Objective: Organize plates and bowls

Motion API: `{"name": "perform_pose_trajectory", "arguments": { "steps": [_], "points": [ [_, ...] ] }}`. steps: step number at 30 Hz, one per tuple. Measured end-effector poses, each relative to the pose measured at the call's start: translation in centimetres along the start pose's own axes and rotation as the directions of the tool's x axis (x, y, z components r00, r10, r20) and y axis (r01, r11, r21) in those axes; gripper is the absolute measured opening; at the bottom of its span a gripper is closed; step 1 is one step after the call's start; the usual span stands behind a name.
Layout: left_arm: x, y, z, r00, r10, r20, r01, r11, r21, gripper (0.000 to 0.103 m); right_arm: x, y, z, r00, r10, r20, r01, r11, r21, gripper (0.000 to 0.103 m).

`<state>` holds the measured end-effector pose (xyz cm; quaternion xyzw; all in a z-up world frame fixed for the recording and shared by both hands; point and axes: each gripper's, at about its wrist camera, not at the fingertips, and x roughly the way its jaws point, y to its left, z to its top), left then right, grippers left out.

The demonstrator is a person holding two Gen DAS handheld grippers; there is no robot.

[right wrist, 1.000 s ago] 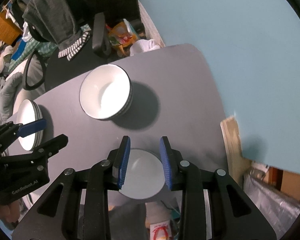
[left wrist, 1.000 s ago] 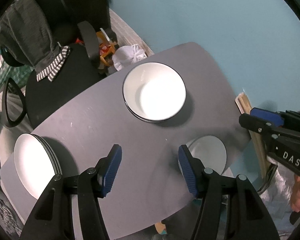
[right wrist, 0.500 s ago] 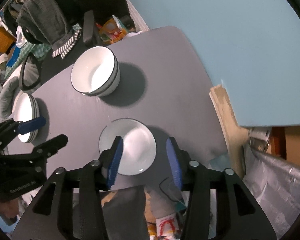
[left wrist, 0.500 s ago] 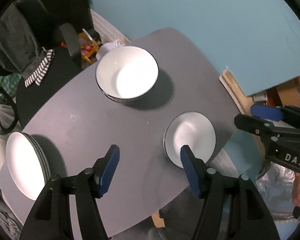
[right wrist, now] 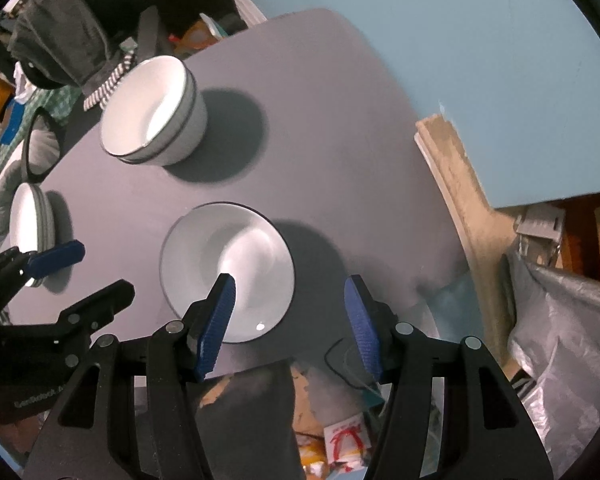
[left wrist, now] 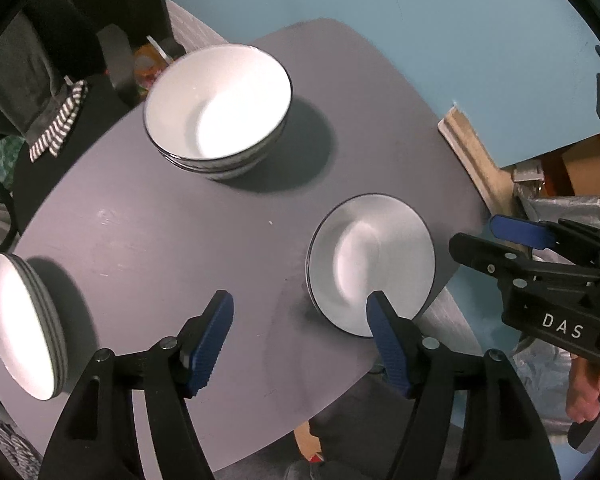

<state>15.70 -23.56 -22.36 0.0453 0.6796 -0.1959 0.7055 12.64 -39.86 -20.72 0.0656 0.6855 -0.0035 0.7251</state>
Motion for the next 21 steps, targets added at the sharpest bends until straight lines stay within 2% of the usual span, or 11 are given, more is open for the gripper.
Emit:
{"name": "perform_pose_trajectory", "arguments": {
  "steps": [13,21],
  "points": [
    [4.8,0.0,0.7,0.996,-0.04,-0.079,0.033,0.995,-0.089,0.07,4.1,-2.3,-0.2,0.999,0.018,-0.034,-0.017,0.999,0.029,0.056],
    [7.1,0.6,0.9,0.994,-0.007,-0.107,-0.005,0.994,-0.111,0.07,6.5,-2.6,-0.1,0.997,0.046,-0.06,-0.044,0.999,0.021,0.056]
  ]
}}
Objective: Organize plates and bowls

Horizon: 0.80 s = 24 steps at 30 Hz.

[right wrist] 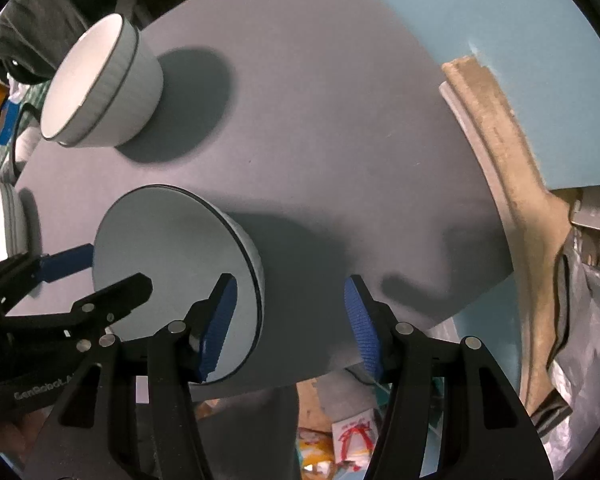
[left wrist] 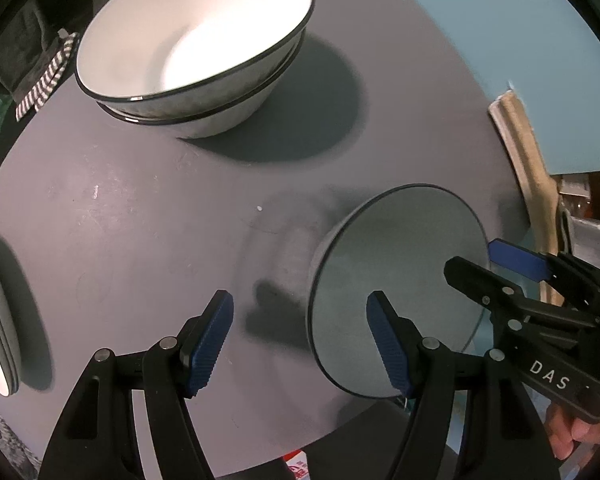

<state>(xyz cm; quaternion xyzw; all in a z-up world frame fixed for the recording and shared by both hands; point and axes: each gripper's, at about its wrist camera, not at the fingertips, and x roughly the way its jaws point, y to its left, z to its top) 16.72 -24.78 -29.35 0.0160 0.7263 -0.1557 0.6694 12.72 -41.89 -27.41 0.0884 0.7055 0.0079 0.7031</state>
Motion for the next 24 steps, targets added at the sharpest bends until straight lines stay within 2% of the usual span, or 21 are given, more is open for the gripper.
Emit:
{"name": "perform_pose_trajectory", "arguments": {
  "steps": [14,18,20,24],
  "points": [
    [1.0,-0.2,0.1,1.0,0.007,-0.02,-0.007,1.0,-0.001,0.069,1.1,0.3,-0.3,1.0,0.014,-0.014,-0.014,1.0,0.002,0.056],
    [1.0,-0.1,0.3,1.0,-0.001,-0.019,0.001,1.0,-0.01,0.067,1.2,0.2,-0.3,0.998,0.051,-0.028,-0.05,0.998,0.026,0.046],
    [0.9,-0.6,0.7,1.0,-0.004,-0.024,0.004,1.0,-0.012,0.056,1.1,0.2,0.0,0.998,0.057,-0.03,-0.056,0.998,0.033,0.044],
    [0.7,0.3,0.7,0.999,-0.024,-0.041,0.023,0.999,-0.03,0.052,1.3,0.2,-0.2,0.997,0.06,-0.045,-0.058,0.998,0.029,0.033]
  ]
}}
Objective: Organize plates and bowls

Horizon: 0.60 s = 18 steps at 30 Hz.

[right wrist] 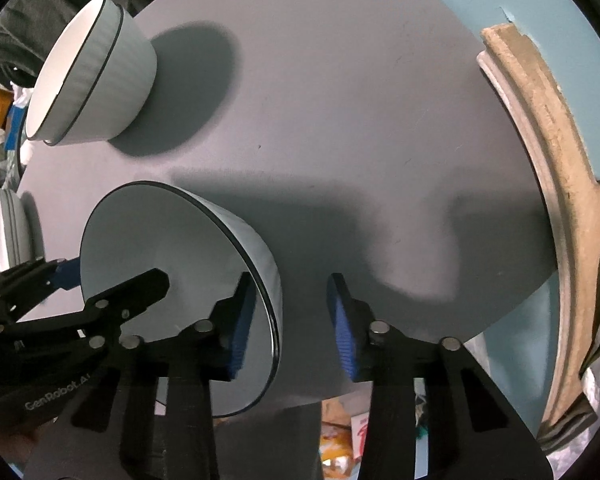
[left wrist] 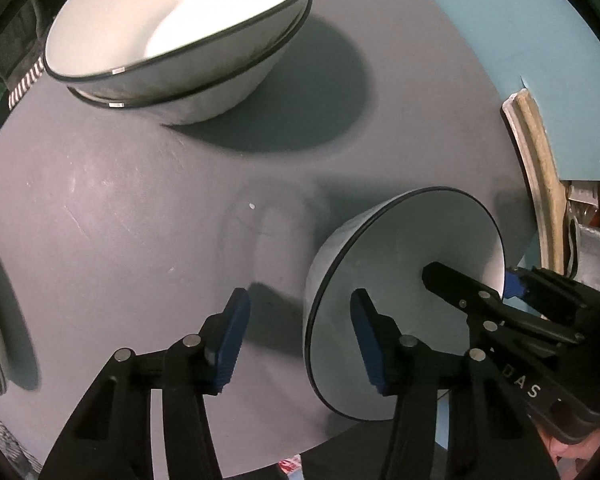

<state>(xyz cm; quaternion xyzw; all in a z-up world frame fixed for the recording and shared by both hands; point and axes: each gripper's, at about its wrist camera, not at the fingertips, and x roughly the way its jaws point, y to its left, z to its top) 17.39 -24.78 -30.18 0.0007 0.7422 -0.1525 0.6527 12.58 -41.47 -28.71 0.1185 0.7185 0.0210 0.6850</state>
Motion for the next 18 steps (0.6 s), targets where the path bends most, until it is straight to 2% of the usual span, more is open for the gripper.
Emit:
{"name": "perform_pose_trajectory", "arguments": {
  "steps": [5,7,11,14,18],
  "points": [
    [0.4,0.6,-0.6,1.0,-0.003,0.0,0.003,1.0,-0.006,0.034,0.2,-0.1,-0.1,1.0,0.011,-0.012,-0.011,1.0,0.012,0.025],
    [0.5,0.7,-0.7,1.0,-0.009,-0.007,0.008,1.0,-0.007,0.027,0.0,-0.3,-0.2,1.0,0.018,-0.011,-0.018,1.0,0.015,0.019],
    [0.8,1.1,-1.2,1.0,-0.031,-0.006,0.031,1.0,-0.003,0.014,-0.2,-0.2,-0.1,1.0,0.023,-0.014,-0.023,1.0,0.005,0.014],
    [0.7,0.8,-1.4,1.0,-0.019,0.001,0.019,1.0,0.021,0.013,-0.5,-0.2,0.0,0.999,0.033,-0.02,-0.033,0.999,0.007,0.01],
    [0.6,0.1,-1.8,1.0,-0.021,0.005,0.021,1.0,0.018,0.013,-0.7,-0.1,0.2,1.0,0.018,-0.022,-0.018,1.0,0.001,0.01]
  ]
}}
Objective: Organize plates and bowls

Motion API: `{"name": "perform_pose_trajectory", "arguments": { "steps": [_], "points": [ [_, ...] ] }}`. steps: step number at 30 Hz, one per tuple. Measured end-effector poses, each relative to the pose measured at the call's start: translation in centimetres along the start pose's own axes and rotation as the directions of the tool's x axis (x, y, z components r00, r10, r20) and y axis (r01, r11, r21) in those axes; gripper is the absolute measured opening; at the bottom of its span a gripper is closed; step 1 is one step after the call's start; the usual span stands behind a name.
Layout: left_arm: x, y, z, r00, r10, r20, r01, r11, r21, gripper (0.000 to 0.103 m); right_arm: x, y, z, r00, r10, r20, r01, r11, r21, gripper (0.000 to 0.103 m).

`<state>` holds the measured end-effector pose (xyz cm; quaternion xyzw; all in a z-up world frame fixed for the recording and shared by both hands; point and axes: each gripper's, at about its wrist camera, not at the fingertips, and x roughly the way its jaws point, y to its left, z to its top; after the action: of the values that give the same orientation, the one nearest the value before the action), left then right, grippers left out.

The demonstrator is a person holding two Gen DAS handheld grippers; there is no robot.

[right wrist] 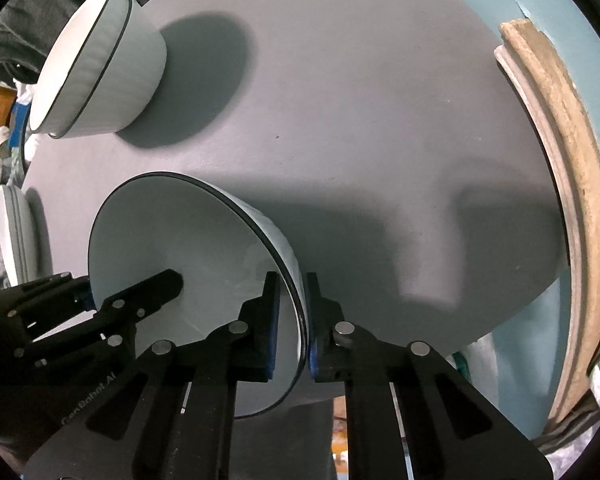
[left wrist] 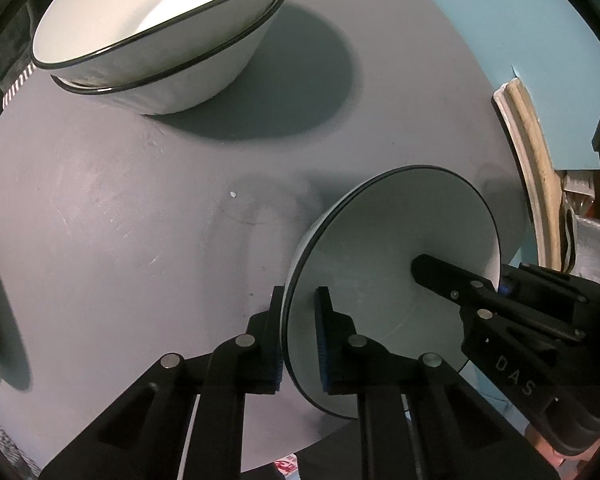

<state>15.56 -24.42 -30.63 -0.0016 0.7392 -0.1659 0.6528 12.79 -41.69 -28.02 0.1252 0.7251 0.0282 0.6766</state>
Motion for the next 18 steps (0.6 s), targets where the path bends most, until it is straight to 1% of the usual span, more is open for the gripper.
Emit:
{"name": "perform_pose_trajectory", "arguments": {
  "steps": [1,2,3,4,8,12,15,18],
  "points": [
    [0.0,0.1,-0.1,1.0,-0.003,0.001,0.003,1.0,-0.002,0.012,0.0,0.0,0.0,1.0,-0.001,0.0,0.001,1.0,0.002,0.01],
    [-0.1,0.1,-0.1,1.0,-0.002,0.001,0.002,1.0,0.002,0.012,0.5,1.1,0.1,1.0,-0.004,-0.001,0.004,1.0,0.001,0.009],
    [0.0,0.2,0.0,1.0,0.0,0.002,0.0,1.0,0.007,0.012,0.5,1.1,0.1,1.0,-0.005,-0.002,0.005,1.0,-0.001,0.009],
    [0.0,0.2,-0.1,1.0,0.006,0.005,-0.006,1.0,0.017,0.012,0.9,1.2,1.2,1.0,-0.007,-0.003,0.007,1.0,-0.002,0.009],
    [-0.2,-0.8,0.8,1.0,0.027,0.006,-0.027,0.999,0.045,0.01,1.4,1.7,1.2,1.0,-0.025,-0.002,0.025,1.0,-0.012,0.008],
    [-0.5,-0.9,0.8,1.0,0.025,0.003,-0.025,0.999,0.032,0.008,1.3,2.3,1.3,0.999,-0.041,-0.003,0.041,0.999,-0.018,0.007],
    [-0.5,-0.3,0.7,1.0,0.018,-0.015,-0.018,1.0,0.008,0.008,1.1,2.9,1.7,0.998,-0.054,-0.015,0.053,0.998,-0.028,0.006],
    [-0.6,0.1,0.6,1.0,0.019,-0.011,-0.019,1.0,0.002,0.009,1.3,3.9,1.7,0.998,-0.065,-0.024,0.064,0.997,-0.042,0.006]
  ]
}}
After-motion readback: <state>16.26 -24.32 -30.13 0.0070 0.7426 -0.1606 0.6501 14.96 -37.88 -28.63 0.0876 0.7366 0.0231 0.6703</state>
